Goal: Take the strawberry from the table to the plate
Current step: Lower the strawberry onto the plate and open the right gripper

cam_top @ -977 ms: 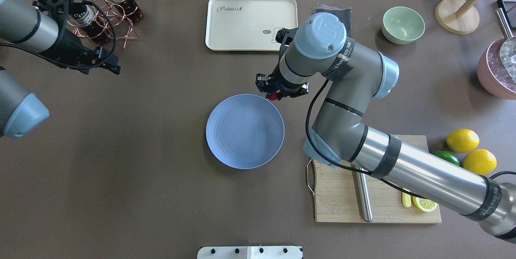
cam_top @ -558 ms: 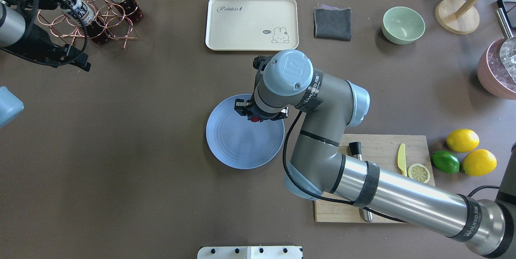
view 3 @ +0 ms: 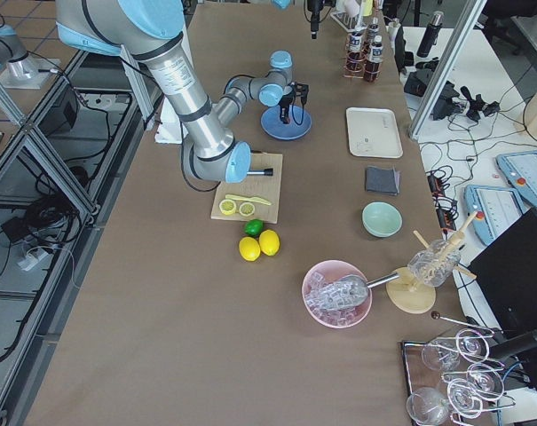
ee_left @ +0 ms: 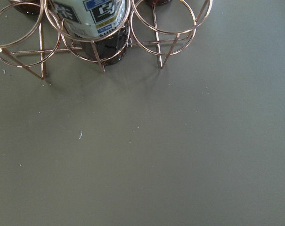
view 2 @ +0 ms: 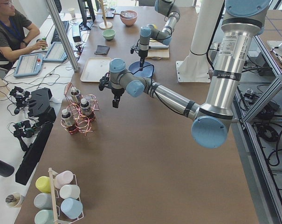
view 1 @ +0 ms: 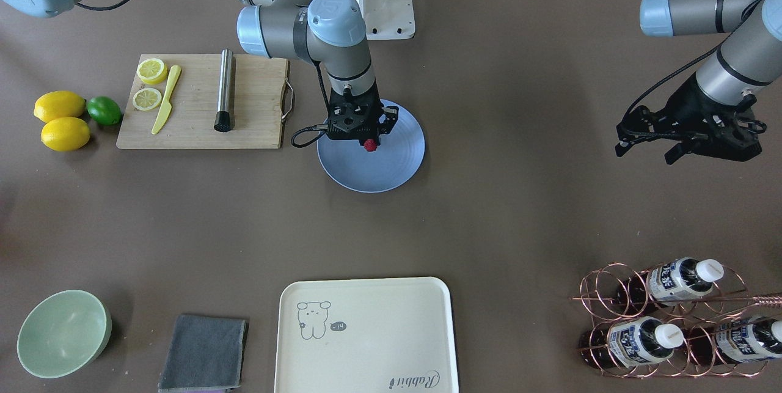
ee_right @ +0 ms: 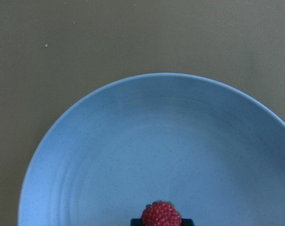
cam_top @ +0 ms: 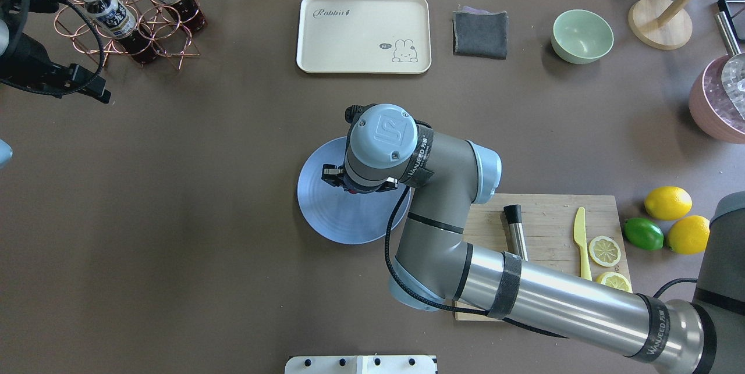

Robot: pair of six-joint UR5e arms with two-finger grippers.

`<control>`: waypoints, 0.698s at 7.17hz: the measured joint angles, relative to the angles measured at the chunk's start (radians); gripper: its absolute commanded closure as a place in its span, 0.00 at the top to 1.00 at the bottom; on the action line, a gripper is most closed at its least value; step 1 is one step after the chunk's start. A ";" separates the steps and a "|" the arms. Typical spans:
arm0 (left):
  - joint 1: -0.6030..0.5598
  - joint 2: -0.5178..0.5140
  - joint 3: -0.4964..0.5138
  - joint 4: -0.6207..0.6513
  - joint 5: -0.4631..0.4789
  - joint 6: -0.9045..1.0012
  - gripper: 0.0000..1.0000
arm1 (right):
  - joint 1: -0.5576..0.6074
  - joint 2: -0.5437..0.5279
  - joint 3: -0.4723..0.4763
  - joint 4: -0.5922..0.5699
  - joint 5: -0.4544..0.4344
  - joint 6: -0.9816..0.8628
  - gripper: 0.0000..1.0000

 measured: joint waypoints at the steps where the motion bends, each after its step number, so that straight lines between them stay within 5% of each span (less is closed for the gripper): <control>1: -0.001 0.002 -0.004 0.000 -0.001 -0.002 0.97 | 0.000 0.000 -0.007 0.001 -0.001 0.000 0.99; 5: -0.019 0.001 -0.009 0.015 -0.002 -0.005 0.97 | 0.092 -0.017 0.055 -0.054 0.083 -0.018 1.00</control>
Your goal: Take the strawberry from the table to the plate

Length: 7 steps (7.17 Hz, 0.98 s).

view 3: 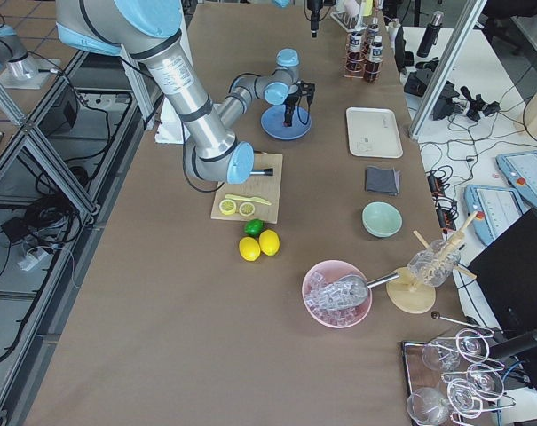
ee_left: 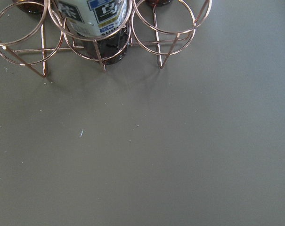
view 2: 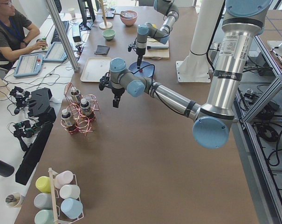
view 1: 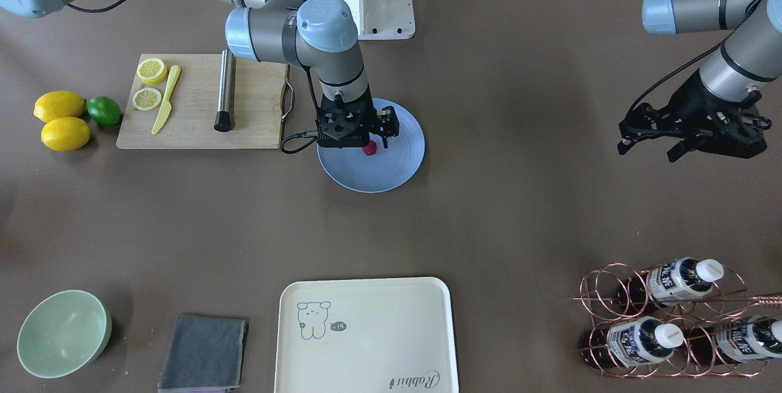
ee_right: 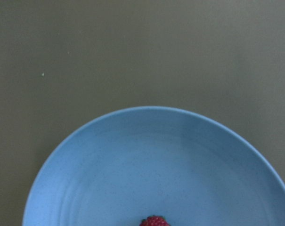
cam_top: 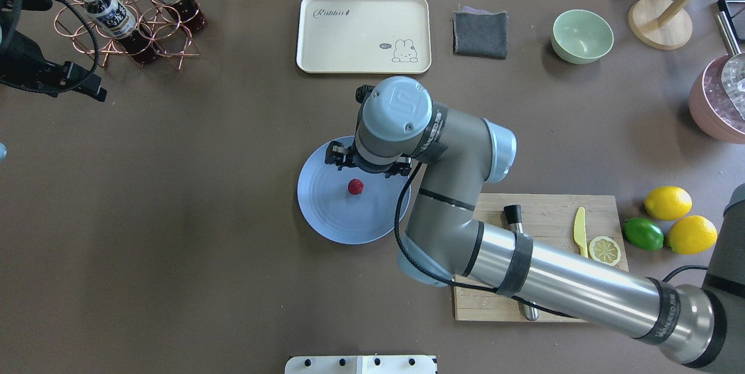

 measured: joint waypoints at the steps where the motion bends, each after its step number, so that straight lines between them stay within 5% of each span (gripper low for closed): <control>1: -0.027 -0.004 -0.006 0.034 0.000 0.017 0.97 | 0.087 -0.054 0.088 -0.069 0.080 -0.059 1.00; 4: -0.144 -0.007 -0.028 0.198 -0.001 0.221 0.97 | 0.433 -0.370 0.304 -0.189 0.320 -0.572 1.00; 7: -0.286 -0.005 -0.027 0.379 -0.026 0.436 0.97 | 0.789 -0.626 0.239 -0.239 0.445 -1.161 1.00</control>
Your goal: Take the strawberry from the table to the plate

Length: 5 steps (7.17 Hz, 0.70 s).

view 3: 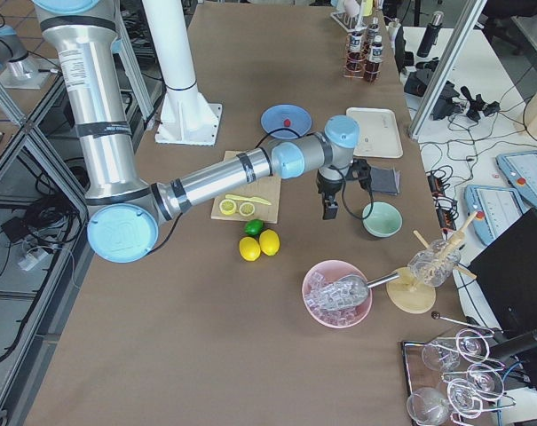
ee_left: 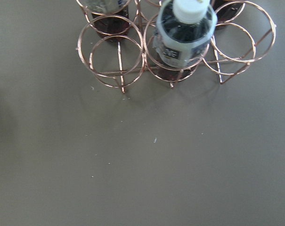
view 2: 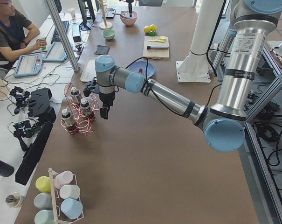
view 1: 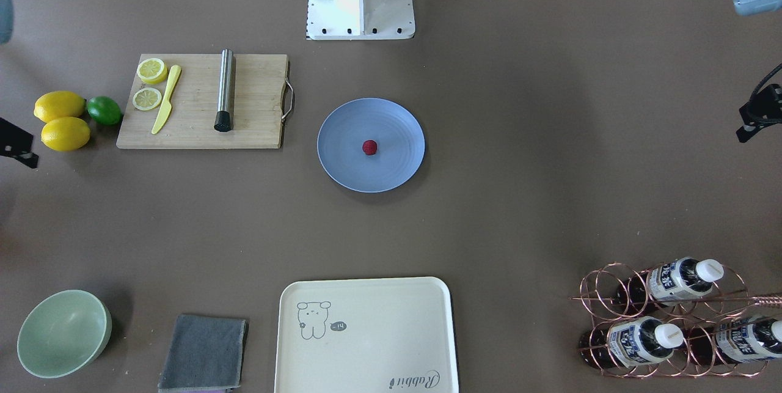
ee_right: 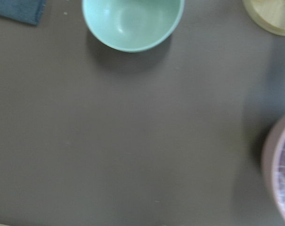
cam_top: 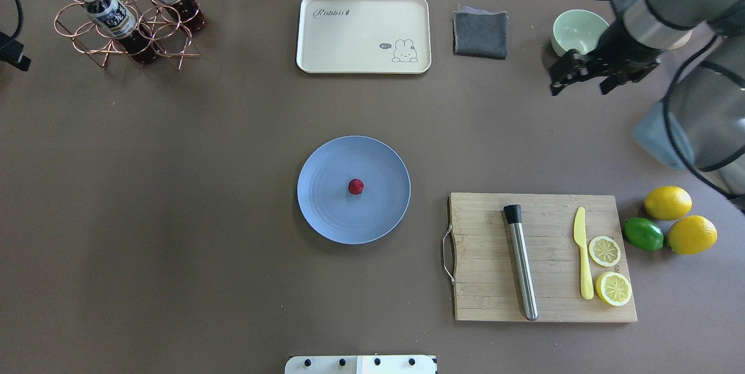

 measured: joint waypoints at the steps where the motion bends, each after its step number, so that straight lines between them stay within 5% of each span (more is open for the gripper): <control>1: -0.039 0.010 0.010 0.038 -0.025 0.062 0.97 | 0.105 -0.030 -0.057 -0.049 0.004 -0.196 1.00; 3: -0.090 0.051 0.041 0.060 -0.042 0.150 0.97 | 0.252 -0.053 -0.148 -0.121 -0.030 -0.455 1.00; 5: -0.101 0.102 0.049 0.053 -0.041 0.170 0.97 | 0.305 -0.070 -0.170 -0.131 -0.048 -0.508 1.00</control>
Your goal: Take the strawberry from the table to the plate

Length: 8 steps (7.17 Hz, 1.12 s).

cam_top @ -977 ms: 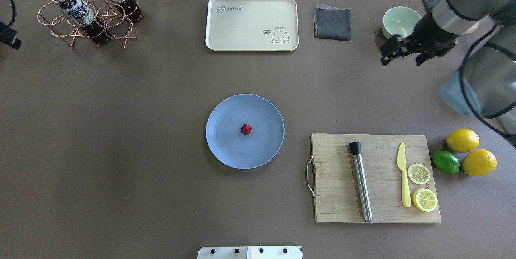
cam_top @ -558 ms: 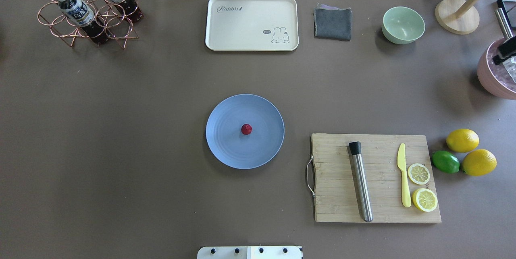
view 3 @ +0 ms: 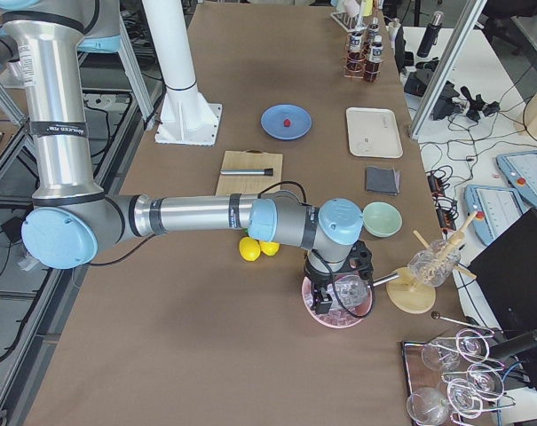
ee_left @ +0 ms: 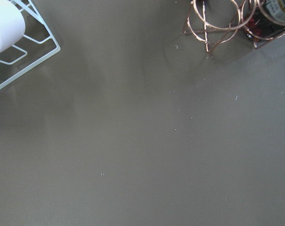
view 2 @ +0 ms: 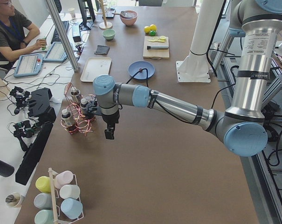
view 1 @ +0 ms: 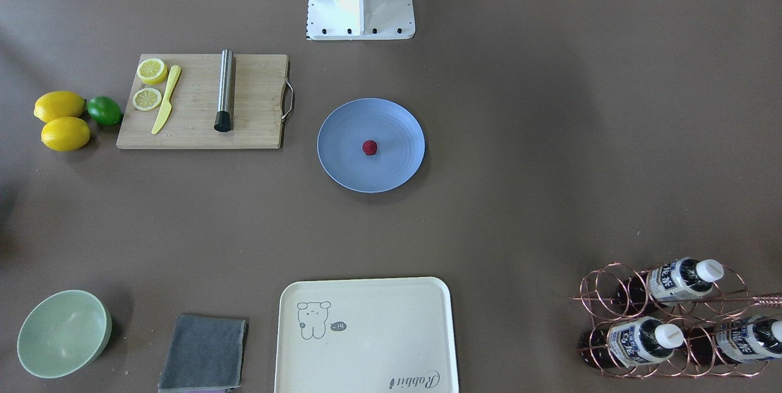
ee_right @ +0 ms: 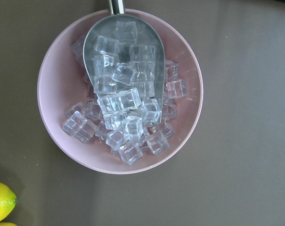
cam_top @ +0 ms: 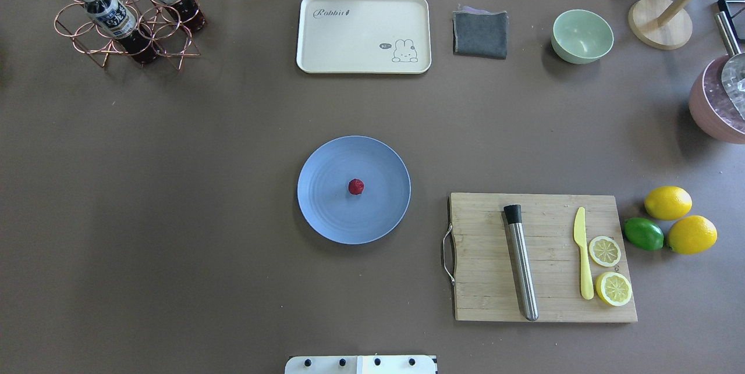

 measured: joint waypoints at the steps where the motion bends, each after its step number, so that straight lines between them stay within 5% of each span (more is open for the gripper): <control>1: -0.001 0.015 0.005 -0.014 0.004 0.005 0.97 | 0.009 -0.004 -0.001 0.000 -0.002 -0.004 1.00; 5: -0.009 0.118 0.050 -0.287 0.034 0.003 0.97 | 0.016 -0.002 0.001 0.002 -0.003 -0.005 1.00; 8: -0.010 0.123 0.058 -0.285 0.046 -0.036 0.97 | 0.016 0.000 -0.002 0.002 -0.001 0.002 1.00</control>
